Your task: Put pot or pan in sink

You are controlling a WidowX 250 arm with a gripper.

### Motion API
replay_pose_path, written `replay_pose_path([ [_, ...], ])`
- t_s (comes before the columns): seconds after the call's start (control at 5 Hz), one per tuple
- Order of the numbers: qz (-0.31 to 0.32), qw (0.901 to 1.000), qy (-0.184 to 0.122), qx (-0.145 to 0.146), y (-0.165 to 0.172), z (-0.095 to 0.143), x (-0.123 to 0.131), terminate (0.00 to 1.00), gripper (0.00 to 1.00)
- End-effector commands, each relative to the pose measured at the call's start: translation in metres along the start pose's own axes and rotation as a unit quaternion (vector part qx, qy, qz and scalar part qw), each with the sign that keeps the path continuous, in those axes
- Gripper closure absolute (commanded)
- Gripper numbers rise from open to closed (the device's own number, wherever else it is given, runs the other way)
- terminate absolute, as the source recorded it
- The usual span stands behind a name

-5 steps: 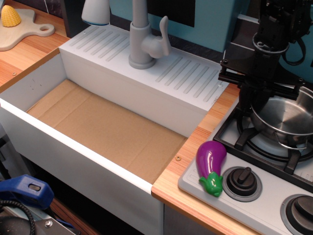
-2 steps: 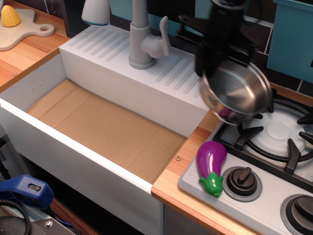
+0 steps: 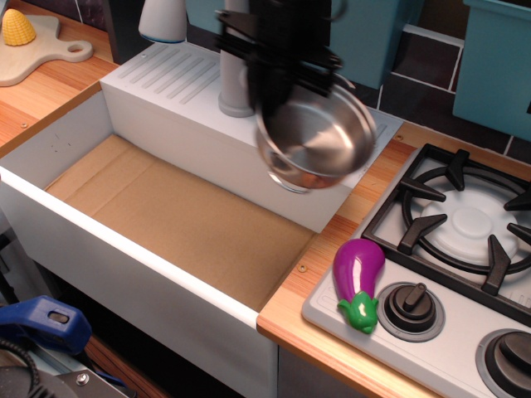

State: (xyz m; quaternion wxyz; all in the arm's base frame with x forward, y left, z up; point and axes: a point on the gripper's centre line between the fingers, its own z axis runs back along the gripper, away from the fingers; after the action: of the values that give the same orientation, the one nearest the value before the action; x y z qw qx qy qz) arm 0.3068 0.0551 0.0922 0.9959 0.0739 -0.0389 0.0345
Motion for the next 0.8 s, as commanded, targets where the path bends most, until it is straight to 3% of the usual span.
replay_pose_path([
  [0.0, 0.011, 0.9987, -0.046, 0.021, 0.033, -0.010, -0.015, 0.00, 1.00],
  [0.2, 0.016, 0.9950, -0.093, 0.033, 0.039, -0.044, -0.031, 0.00, 1.00],
  [0.6, 0.002, 0.9942, -0.107, -0.011, 0.041, -0.087, -0.025, 0.00, 1.00],
])
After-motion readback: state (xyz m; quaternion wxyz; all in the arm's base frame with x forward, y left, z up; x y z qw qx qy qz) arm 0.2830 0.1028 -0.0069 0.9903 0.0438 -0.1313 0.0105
